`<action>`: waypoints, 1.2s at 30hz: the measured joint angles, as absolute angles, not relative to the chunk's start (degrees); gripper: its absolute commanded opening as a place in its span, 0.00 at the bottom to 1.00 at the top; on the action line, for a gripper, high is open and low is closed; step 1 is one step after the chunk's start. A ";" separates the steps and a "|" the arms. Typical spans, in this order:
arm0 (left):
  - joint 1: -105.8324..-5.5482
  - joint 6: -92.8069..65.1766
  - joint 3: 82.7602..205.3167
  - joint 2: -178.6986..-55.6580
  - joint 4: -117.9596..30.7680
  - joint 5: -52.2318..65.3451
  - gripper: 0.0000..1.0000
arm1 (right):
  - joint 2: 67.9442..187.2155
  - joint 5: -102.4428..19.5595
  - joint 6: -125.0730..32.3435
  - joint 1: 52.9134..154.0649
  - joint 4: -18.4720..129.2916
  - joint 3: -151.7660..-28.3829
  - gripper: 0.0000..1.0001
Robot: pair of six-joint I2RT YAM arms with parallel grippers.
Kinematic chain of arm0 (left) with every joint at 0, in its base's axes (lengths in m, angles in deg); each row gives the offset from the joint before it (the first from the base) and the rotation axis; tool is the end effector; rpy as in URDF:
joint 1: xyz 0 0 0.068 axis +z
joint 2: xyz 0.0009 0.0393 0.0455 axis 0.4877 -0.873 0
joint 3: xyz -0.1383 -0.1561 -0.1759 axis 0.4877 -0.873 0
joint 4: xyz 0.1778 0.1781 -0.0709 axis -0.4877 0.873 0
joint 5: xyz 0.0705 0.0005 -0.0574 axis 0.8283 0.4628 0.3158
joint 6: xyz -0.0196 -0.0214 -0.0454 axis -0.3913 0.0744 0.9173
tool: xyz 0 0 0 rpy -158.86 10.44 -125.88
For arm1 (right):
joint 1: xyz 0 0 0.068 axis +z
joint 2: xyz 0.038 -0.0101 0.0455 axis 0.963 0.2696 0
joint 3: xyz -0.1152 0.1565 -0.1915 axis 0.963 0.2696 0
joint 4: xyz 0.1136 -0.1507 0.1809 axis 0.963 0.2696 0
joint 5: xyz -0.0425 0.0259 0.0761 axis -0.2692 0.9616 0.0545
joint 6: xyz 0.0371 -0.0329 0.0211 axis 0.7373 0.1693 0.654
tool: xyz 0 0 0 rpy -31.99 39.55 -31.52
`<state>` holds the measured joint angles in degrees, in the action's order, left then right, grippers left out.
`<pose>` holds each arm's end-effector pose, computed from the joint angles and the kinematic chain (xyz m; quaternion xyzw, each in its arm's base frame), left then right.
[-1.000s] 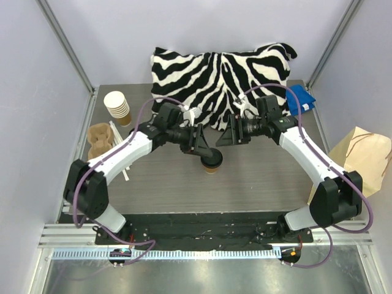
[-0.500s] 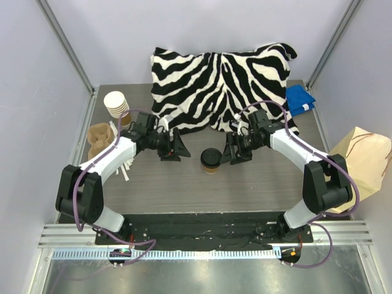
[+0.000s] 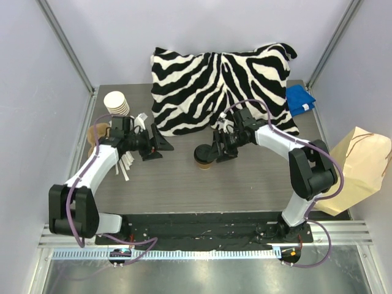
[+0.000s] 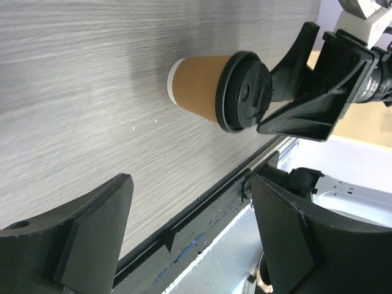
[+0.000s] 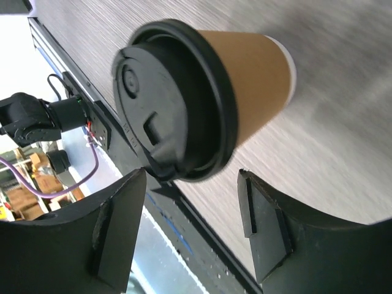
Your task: Pack the takeout coffee
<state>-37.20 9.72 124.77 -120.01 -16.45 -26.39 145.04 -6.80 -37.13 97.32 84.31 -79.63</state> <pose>0.2715 -0.0620 0.2438 -0.0904 0.8841 -0.4245 0.1733 0.3062 0.1556 0.2008 -0.1391 0.8999 0.4036 0.0893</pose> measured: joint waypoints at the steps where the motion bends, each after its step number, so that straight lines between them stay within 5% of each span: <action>1: -36.70 9.76 124.01 -118.87 -16.43 -26.39 0.84 | 145.54 -6.80 -36.95 97.83 83.81 -80.11 0.68; 25: -20.81 9.92 123.42 -116.36 -15.86 -29.28 0.84 | 168.14 -5.88 -37.89 108.03 78.50 -104.98 0.68; 36: -15.48 0.76 132.69 -117.78 -5.02 -26.50 0.81 | 169.83 -4.66 -36.05 111.99 75.59 -105.70 0.70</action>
<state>-15.48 0.76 132.69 -117.78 -5.02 -26.50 169.83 -4.66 -36.05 111.99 75.59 -105.70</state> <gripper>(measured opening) 0.828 0.686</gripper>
